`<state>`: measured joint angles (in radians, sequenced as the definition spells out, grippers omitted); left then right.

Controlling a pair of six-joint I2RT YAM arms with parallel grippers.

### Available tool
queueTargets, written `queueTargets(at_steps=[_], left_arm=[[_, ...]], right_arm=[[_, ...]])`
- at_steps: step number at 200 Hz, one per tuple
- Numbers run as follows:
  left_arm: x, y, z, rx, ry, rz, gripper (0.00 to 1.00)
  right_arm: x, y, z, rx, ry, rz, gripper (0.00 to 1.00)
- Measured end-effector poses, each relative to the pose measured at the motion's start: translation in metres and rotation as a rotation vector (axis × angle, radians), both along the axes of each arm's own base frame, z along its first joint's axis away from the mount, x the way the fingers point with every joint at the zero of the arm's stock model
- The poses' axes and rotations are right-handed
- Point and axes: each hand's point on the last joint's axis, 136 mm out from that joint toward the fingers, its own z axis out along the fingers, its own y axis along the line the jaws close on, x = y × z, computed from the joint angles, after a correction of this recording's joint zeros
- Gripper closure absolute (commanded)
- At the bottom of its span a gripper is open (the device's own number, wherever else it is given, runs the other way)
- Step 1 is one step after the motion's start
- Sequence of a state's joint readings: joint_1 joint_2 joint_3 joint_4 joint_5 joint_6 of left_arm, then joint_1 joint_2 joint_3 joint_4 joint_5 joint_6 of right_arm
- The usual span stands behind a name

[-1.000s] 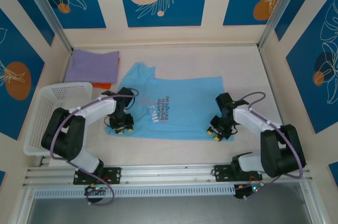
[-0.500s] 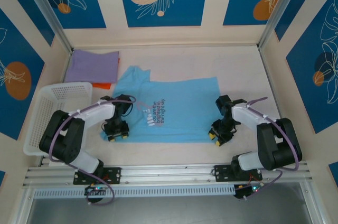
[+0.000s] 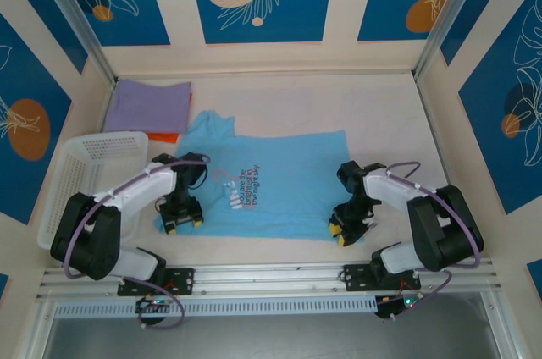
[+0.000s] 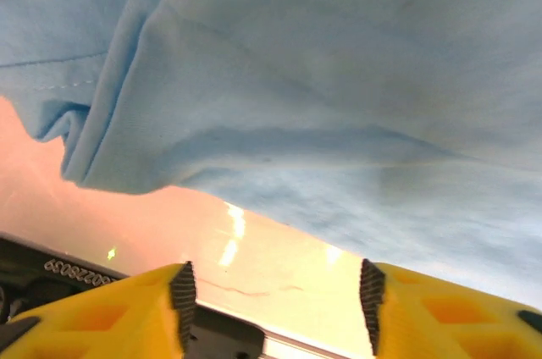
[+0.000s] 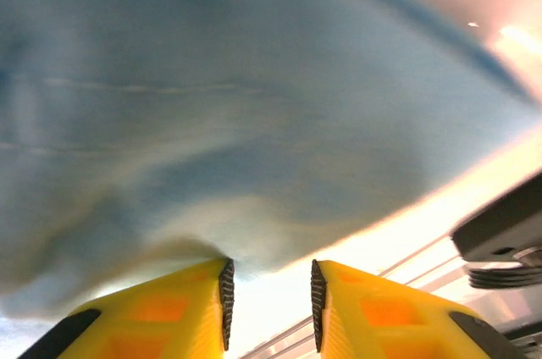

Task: Fold and stack the t-shirts

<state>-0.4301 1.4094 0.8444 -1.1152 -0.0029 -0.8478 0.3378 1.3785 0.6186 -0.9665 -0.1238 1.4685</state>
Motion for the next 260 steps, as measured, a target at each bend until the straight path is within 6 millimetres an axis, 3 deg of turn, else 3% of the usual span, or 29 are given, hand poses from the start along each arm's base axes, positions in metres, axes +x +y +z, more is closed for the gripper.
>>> queueTargets(at_steps=[14,41,67,88,102,130,163,174,213,260], left_arm=[[0.026,-0.010,0.019,-0.014,-0.061,-0.005,0.32],[0.100,-0.029,0.073,-0.043,-0.242,-0.019,0.22],[0.176,-0.035,0.123,-0.072,-0.412,-0.014,0.12],[0.232,-0.031,0.137,-0.071,-0.493,0.015,0.10],[0.266,-0.026,0.131,-0.066,-0.510,0.038,0.10],[0.330,-0.022,0.099,-0.043,-0.514,0.041,0.16],[0.390,-0.022,0.057,-0.027,-0.540,0.033,0.30],[0.400,-0.018,0.044,-0.030,-0.538,0.043,0.35],[0.422,0.015,0.010,-0.041,-0.538,0.134,0.36],[0.434,0.018,-0.013,-0.070,-0.545,0.170,0.38]], right_arm=[[0.002,-0.006,0.009,-0.020,-0.044,-0.029,0.64],[0.022,-0.018,0.032,-0.034,-0.174,-0.080,0.59],[0.061,-0.027,0.053,-0.013,-0.318,-0.076,0.51],[0.102,-0.036,0.067,0.014,-0.435,-0.053,0.38],[0.131,-0.042,0.074,0.024,-0.491,-0.026,0.37],[0.192,-0.051,0.087,0.025,-0.622,0.051,0.33],[0.240,-0.055,0.094,0.019,-0.686,0.133,0.31],[0.251,-0.057,0.092,0.014,-0.689,0.147,0.31],[0.282,-0.066,0.082,-0.008,-0.687,0.166,0.32],[0.314,-0.071,0.070,-0.023,-0.719,0.181,0.33]])
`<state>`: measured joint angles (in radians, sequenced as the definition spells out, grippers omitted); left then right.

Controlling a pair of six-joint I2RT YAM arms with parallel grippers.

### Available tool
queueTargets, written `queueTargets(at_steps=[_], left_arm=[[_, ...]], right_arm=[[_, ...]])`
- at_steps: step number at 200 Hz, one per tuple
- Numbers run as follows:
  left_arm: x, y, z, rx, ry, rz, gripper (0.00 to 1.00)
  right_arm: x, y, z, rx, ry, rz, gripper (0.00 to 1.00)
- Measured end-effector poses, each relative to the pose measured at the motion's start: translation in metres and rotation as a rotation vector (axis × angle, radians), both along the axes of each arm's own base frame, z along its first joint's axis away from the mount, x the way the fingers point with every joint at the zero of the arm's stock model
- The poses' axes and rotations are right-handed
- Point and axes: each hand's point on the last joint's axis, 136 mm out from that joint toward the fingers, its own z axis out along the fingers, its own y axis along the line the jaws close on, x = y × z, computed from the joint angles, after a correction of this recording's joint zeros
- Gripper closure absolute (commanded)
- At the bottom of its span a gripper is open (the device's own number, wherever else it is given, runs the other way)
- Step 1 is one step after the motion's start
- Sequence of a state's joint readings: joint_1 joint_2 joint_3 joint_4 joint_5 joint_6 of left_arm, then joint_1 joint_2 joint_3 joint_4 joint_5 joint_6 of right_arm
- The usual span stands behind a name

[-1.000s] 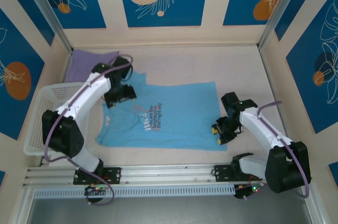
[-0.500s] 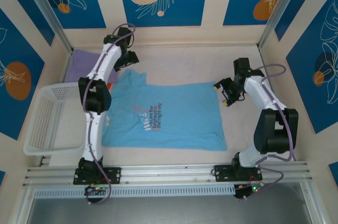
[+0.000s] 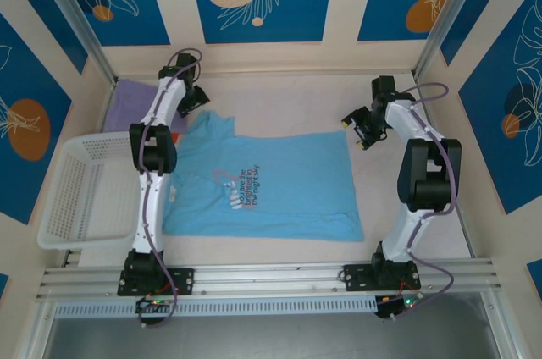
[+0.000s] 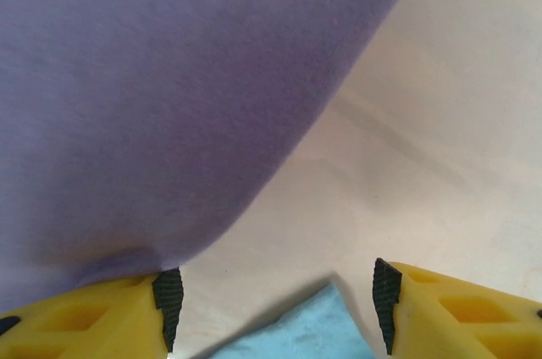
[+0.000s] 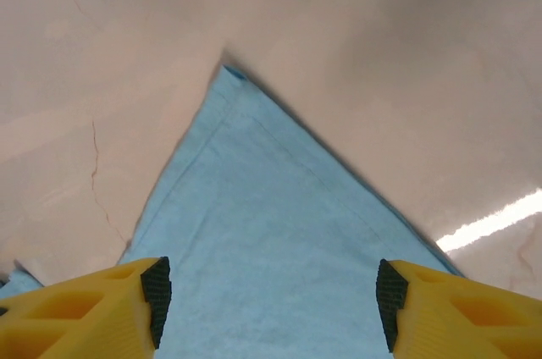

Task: Fold and stack the t-shirts

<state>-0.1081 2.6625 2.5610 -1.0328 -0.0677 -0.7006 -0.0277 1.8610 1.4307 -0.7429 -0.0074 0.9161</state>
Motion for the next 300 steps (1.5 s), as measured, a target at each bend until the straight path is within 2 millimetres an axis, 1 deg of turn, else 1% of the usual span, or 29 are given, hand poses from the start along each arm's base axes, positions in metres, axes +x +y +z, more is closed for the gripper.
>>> queueTargets(at_steps=[15,36,50,70,96,117,136,151,160,182,200,238,259,269,279,300], left_arm=[[-0.001,-0.004,-0.006,-0.002,0.010,-0.011,0.38],[0.002,-0.009,-0.004,-0.015,-0.005,-0.020,0.42],[0.003,-0.014,-0.004,-0.031,-0.010,-0.030,0.43],[0.003,-0.020,-0.004,-0.032,-0.010,-0.057,0.43],[0.001,-0.022,-0.006,-0.009,-0.004,-0.094,0.46],[0.000,-0.020,-0.008,0.010,0.006,-0.108,0.59],[-0.001,-0.018,-0.009,0.019,0.012,-0.108,0.60],[-0.002,-0.017,-0.009,0.020,0.012,-0.108,0.65],[-0.002,-0.017,-0.009,0.021,0.013,-0.108,0.66],[-0.002,-0.018,-0.009,0.023,0.014,-0.111,0.74],[-0.002,-0.021,-0.009,0.022,0.013,-0.124,0.75],[-0.003,-0.032,-0.010,0.026,0.009,-0.150,0.81],[-0.002,-0.033,-0.010,0.030,0.008,-0.156,0.92],[-0.003,-0.034,-0.010,0.036,0.008,-0.162,0.95],[-0.002,-0.035,-0.010,0.036,0.005,-0.160,1.00],[-0.002,-0.036,-0.010,0.043,0.003,-0.162,1.00]], right_arm=[[0.005,0.000,-0.009,0.001,0.003,0.001,0.33],[0.011,0.001,-0.018,0.015,-0.001,0.007,0.34],[0.015,0.003,-0.021,0.028,-0.007,0.010,0.35],[0.014,0.003,-0.026,0.034,0.005,0.010,0.35],[0.011,0.002,-0.027,0.035,0.020,0.006,0.35],[0.008,-0.003,-0.028,0.029,0.037,-0.005,0.35],[0.006,-0.009,-0.029,0.018,0.044,-0.010,0.35],[0.005,-0.014,-0.030,0.012,0.050,-0.007,0.35],[0.006,-0.016,-0.031,0.006,0.052,-0.002,0.36],[0.012,-0.021,-0.033,-0.005,0.049,0.008,0.36],[0.015,-0.024,-0.037,-0.015,0.054,0.020,0.35],[0.028,-0.025,-0.047,-0.024,0.062,0.052,0.35],[0.032,-0.026,-0.055,-0.029,0.072,0.069,0.36],[0.034,-0.026,-0.058,-0.031,0.077,0.078,0.37],[0.036,-0.025,-0.061,-0.033,0.081,0.091,0.37],[0.038,-0.023,-0.062,-0.037,0.086,0.113,0.40]])
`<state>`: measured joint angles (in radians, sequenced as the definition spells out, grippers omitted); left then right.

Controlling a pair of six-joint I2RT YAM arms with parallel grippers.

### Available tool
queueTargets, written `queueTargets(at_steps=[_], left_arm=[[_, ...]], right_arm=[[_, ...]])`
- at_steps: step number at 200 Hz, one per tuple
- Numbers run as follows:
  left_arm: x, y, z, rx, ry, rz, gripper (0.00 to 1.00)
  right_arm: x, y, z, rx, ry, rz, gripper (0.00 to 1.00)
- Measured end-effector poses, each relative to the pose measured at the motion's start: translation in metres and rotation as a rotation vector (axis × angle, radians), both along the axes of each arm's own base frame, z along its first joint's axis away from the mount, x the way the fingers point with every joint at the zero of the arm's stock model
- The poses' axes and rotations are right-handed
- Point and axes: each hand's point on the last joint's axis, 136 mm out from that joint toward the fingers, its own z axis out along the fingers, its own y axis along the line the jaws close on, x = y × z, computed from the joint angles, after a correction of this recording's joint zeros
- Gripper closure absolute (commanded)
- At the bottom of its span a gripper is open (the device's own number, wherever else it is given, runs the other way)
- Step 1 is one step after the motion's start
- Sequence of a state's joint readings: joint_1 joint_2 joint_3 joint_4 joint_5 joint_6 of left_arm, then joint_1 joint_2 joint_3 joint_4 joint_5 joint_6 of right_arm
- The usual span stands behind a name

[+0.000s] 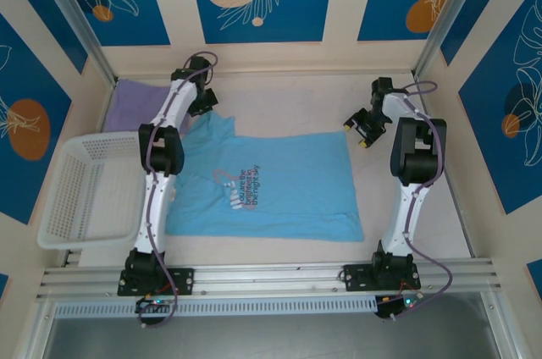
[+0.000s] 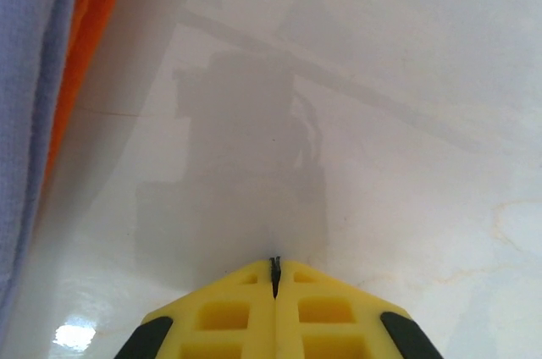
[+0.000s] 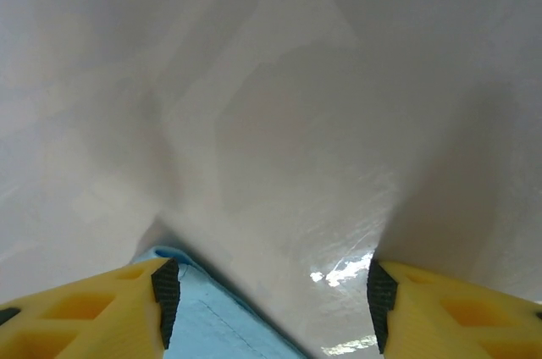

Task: Fold and stack the t-shirts

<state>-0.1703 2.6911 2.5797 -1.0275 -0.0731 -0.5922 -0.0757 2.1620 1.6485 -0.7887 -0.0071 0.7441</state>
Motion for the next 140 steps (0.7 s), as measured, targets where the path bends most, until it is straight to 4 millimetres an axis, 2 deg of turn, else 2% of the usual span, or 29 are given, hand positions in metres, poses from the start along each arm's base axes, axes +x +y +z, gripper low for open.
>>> queueTargets(at_steps=[99,140], left_arm=[[0.009,-0.004,0.004,0.006,-0.046,0.008,1.00],[0.009,-0.001,0.004,0.027,-0.047,0.026,1.00]], right_arm=[[0.020,0.023,-0.002,-0.022,-0.023,0.108,0.46],[0.020,0.024,-0.003,-0.036,-0.020,0.121,0.54]])
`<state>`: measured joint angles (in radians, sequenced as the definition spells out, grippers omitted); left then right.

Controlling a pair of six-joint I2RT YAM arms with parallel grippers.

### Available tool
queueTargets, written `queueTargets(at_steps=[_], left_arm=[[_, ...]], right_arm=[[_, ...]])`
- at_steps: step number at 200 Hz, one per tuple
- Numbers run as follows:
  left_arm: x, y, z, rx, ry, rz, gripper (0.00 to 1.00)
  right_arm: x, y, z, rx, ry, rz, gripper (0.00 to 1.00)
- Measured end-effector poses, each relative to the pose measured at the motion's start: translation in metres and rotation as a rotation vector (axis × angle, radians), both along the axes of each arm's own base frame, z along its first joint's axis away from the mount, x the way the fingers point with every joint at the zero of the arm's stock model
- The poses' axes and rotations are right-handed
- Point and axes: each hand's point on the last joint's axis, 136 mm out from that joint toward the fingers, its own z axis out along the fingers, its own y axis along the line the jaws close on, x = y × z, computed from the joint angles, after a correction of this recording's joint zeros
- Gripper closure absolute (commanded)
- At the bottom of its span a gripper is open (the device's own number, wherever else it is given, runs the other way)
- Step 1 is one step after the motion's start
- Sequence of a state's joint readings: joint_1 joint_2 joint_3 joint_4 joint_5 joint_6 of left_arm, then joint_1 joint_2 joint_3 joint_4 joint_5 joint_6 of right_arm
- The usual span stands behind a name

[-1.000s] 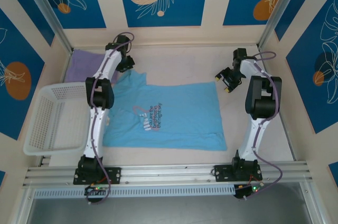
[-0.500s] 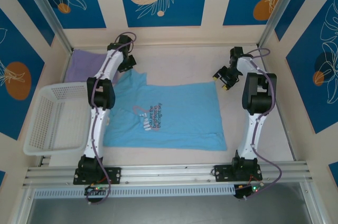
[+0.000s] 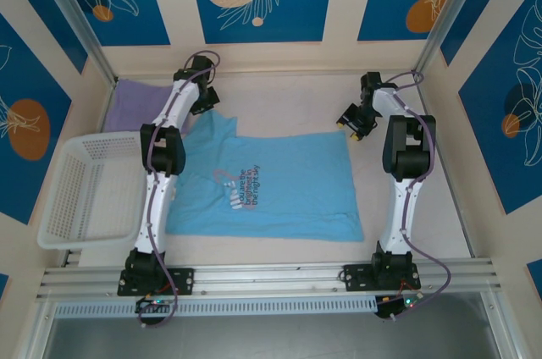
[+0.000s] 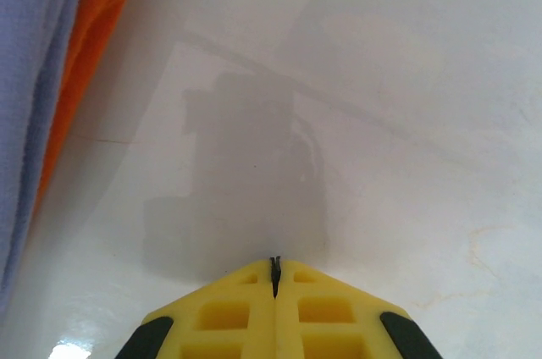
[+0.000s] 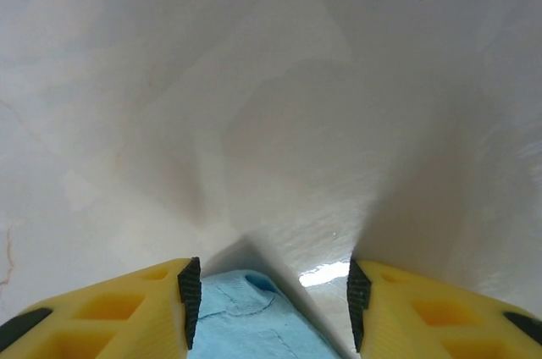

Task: Fold and stack the t-shirts

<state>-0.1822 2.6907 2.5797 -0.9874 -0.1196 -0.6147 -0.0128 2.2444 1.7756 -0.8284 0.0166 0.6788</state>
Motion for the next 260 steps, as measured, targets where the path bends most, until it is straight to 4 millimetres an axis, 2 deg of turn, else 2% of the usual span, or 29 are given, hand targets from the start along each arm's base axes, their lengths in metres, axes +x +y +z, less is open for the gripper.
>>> queueTargets(at_steps=[42,91,118,161,196,251,260], left_arm=[[0.000,0.004,0.000,0.017,-0.001,0.014,1.00],[-0.004,0.007,-0.001,0.033,0.012,0.020,1.00],[-0.004,0.007,0.001,0.032,0.012,0.023,1.00],[-0.004,0.003,0.012,0.026,-0.004,0.020,1.00],[-0.004,-0.012,0.018,0.007,-0.019,-0.002,1.00],[-0.004,-0.047,0.021,-0.034,-0.047,-0.039,1.00],[-0.004,-0.049,0.021,-0.035,-0.049,-0.040,1.00]], right_arm=[[-0.001,0.005,-0.004,-0.013,0.004,0.021,0.67],[-0.005,0.001,-0.006,-0.038,0.025,0.024,0.91],[-0.004,0.002,-0.006,-0.039,0.024,0.025,1.00],[-0.004,-0.002,-0.006,-0.034,0.024,0.015,1.00],[-0.001,-0.012,-0.005,-0.005,0.013,-0.010,1.00],[-0.001,-0.065,-0.004,-0.003,-0.013,-0.117,1.00],[-0.001,-0.073,-0.003,-0.005,-0.018,-0.129,0.87]])
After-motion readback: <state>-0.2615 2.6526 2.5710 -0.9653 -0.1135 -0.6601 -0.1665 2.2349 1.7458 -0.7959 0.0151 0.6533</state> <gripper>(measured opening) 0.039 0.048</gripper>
